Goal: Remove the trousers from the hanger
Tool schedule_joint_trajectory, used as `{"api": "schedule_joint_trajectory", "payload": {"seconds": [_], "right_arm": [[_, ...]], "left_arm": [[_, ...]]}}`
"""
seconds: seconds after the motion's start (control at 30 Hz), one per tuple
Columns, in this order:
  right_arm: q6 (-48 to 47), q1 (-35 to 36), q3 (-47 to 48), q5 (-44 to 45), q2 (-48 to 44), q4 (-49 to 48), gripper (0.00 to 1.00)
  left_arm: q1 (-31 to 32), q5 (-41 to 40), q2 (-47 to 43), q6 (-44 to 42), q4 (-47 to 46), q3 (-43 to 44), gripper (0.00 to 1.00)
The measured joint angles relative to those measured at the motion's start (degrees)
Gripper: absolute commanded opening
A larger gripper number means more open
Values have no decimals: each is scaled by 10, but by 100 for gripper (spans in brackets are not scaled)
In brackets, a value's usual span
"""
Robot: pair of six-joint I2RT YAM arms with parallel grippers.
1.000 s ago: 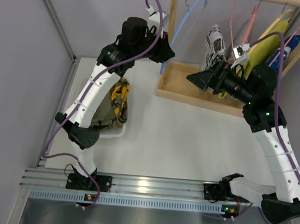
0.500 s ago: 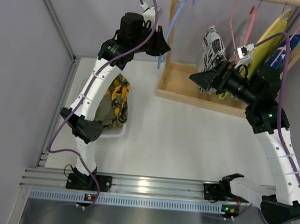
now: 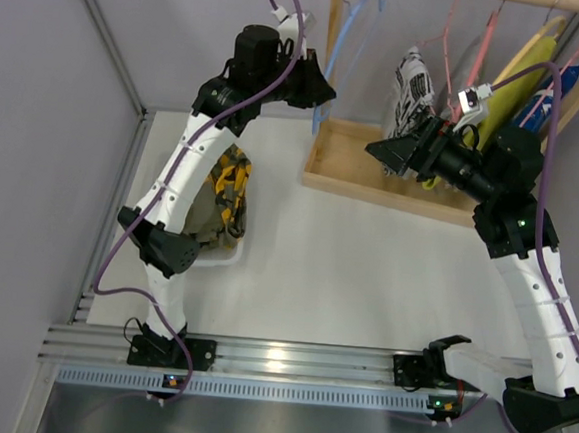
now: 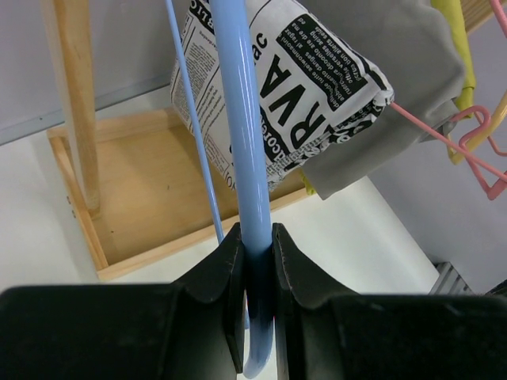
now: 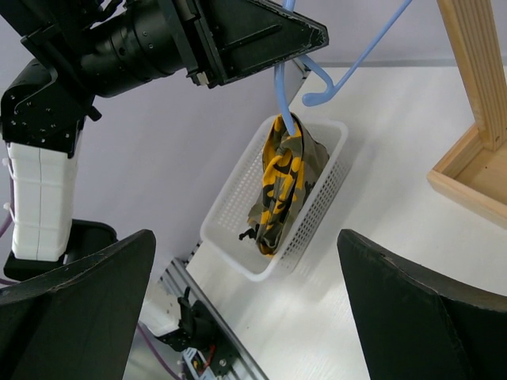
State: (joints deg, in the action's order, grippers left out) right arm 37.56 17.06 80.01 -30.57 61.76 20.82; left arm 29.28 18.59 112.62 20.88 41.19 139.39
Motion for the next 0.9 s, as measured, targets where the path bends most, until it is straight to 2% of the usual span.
{"api": "schedule_joint_trajectory", "payload": {"seconds": [0.4,0.67,0.9], "right_arm": [[1,0,-5,-5,-2,-5,99],[1,-4,-9,-9,-2,-12,99],[0,-5,-9,-11,-3,-12,99]], "left_arm": [[20,9,-51,35,-59,-83,0],[14,77,-35,77,-86,-31,0],[-5,140,33,129,-140,4,0]]}}
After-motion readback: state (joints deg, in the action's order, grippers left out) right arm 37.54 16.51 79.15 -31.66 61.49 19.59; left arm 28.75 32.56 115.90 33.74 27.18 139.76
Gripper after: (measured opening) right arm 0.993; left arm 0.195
